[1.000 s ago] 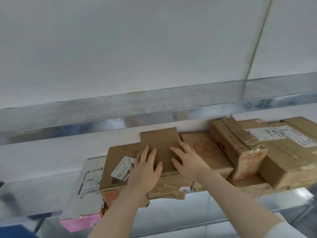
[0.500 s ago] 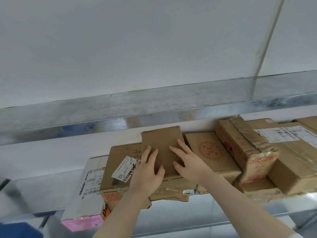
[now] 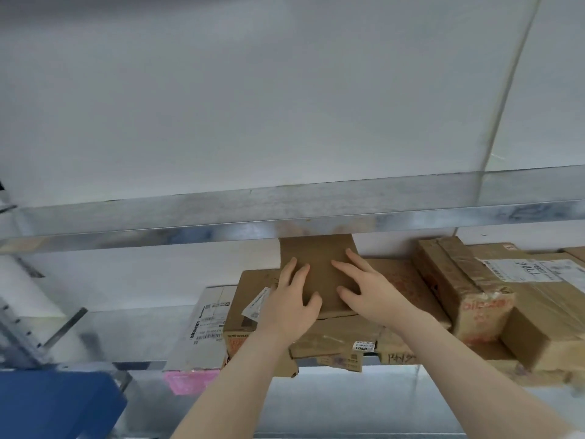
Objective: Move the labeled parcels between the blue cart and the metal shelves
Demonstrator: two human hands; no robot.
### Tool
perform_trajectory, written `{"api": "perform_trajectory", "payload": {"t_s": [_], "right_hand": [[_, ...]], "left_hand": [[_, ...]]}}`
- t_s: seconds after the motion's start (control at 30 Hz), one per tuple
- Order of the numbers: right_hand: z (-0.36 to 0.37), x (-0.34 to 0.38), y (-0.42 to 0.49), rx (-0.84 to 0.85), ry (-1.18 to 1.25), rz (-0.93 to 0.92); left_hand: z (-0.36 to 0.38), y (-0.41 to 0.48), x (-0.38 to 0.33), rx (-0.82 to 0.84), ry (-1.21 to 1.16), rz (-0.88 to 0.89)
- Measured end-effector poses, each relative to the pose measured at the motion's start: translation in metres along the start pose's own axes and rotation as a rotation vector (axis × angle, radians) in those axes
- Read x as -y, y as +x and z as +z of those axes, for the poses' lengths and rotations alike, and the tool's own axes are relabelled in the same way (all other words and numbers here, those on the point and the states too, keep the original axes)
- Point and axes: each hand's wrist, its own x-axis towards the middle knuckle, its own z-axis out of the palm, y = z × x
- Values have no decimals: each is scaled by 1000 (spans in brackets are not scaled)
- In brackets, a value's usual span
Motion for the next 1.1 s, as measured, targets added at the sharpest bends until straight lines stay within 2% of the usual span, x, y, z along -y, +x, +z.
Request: {"api": "perform_trajectory", "payload": {"t_s": [0.23, 0.47, 0.63, 0.87, 1.1], "right_hand": [[-5, 34, -4, 51, -47, -57], [42, 96, 7, 143, -10, -175], [117, 187, 23, 282, 32, -365], [265, 343, 18, 490, 86, -627], [382, 472, -5, 612, 178, -811]], "left_hand": [[-28, -27, 4, -32, 2, -41], [-78, -75, 48, -87, 91, -189], [-141, -147, 114, -222, 130, -360], [-222, -282, 220, -401, 178, -677], [-286, -387, 312, -525, 216, -852]]}}
